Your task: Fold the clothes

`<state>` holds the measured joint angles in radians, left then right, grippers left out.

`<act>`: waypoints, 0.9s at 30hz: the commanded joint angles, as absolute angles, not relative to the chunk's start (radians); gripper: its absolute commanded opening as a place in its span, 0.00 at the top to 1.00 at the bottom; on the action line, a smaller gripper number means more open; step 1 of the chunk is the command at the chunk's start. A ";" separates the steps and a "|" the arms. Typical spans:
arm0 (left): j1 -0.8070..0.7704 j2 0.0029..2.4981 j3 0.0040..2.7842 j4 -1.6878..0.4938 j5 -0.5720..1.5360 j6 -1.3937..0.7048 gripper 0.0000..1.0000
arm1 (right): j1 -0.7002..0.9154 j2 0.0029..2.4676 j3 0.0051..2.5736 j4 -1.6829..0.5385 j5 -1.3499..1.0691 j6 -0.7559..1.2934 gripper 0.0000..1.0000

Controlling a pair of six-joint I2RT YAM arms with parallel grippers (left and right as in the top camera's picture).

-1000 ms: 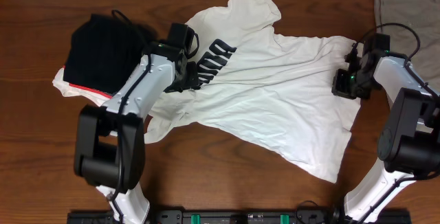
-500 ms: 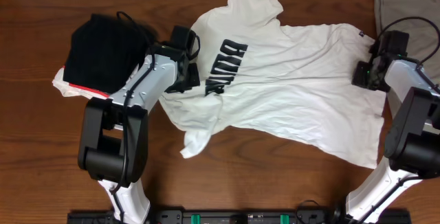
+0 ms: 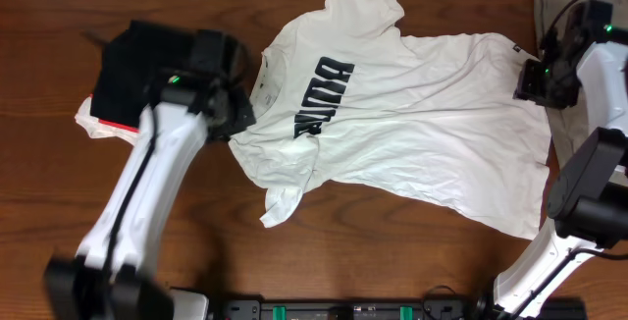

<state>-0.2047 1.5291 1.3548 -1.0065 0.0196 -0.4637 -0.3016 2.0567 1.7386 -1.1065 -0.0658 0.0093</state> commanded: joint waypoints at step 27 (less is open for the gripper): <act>-0.202 1.352 0.689 -0.479 0.199 -0.736 0.40 | -0.300 2.025 1.786 -1.220 -0.079 0.014 0.01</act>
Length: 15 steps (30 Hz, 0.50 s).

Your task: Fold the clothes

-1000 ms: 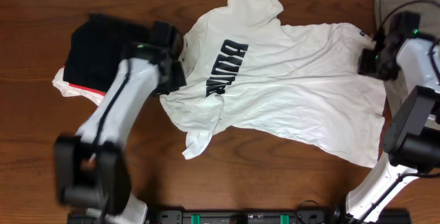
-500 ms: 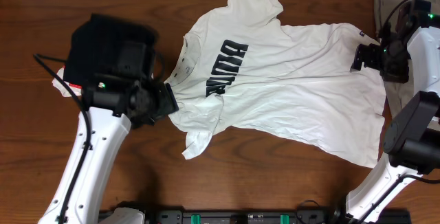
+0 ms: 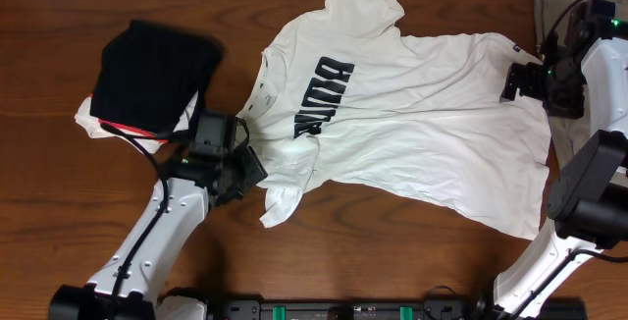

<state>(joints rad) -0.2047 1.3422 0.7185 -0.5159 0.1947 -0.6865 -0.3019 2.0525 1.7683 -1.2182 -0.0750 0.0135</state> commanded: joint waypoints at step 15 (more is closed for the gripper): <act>-0.257 1.553 0.638 -0.227 0.199 -0.844 0.41 | -0.303 2.025 1.786 -1.220 -0.079 0.014 0.01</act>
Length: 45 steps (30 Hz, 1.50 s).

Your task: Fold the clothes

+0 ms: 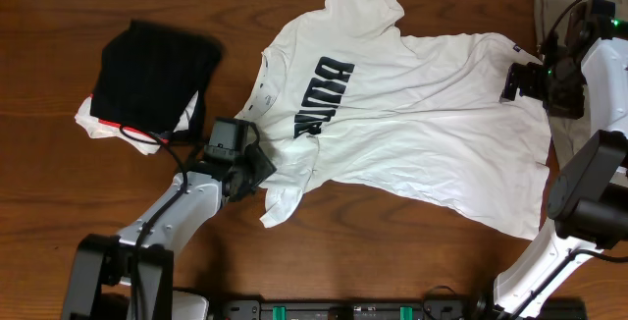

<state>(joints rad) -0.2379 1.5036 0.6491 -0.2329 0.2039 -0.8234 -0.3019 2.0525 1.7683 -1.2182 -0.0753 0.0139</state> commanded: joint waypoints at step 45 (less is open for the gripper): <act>-0.160 1.317 0.822 -0.723 0.214 -0.485 0.40 | -0.301 2.025 1.786 -1.220 -0.079 0.014 0.01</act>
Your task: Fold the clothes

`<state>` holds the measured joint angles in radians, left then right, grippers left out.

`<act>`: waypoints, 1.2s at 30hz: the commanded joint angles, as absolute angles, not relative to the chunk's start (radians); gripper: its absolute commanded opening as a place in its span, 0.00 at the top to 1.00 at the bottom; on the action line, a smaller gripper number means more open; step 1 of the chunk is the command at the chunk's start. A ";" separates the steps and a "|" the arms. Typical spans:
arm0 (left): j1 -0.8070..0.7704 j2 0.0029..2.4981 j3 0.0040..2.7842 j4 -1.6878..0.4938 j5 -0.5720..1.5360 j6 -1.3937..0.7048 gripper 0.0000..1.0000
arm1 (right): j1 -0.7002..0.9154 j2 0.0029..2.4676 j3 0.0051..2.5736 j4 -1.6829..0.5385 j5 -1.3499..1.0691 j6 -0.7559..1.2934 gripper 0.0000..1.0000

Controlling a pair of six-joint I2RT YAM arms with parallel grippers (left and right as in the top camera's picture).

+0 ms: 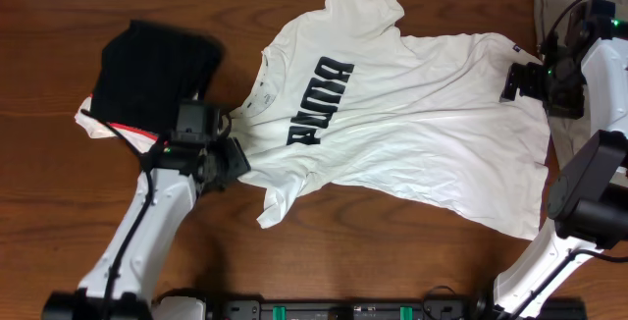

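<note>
A white t-shirt (422, 124) with a black PUMA print lies spread on the wooden table (59, 212), collar to the left and hem to the right. Its lower sleeve (280, 197) is crumpled and points toward the front edge. My left gripper (235, 155) sits at the shirt's left shoulder edge and seems shut on the cloth, which is drawn out toward it. My right gripper (510, 81) rests at the upper hem corner on the right. Its fingers are too small to read.
A folded black garment (152, 70) lies at the back left on a white piece (90, 122) with a red strip. A beige cloth (549, 11) lies at the far right under the right arm. Equipment lines the front edge.
My left gripper has moved left and slightly back from the sleeve area to the shoulder edge. The shirt's shoulder and print have shifted left with it. The right arm has not moved.
My left gripper was first at the black pile, beside the collar. Then it stood lower at the shirt's left edge, then closer in by the lower sleeve. Now it is farther left with the shoulder drawn out. My right gripper shifted slightly early, then stayed at the hem corner.
</note>
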<state>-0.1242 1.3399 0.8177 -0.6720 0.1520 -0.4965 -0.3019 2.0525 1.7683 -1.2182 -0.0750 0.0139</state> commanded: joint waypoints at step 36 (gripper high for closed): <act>-0.645 1.330 0.682 -0.626 -0.016 -0.499 0.39 | -0.301 2.025 1.786 -1.220 -0.080 0.014 0.01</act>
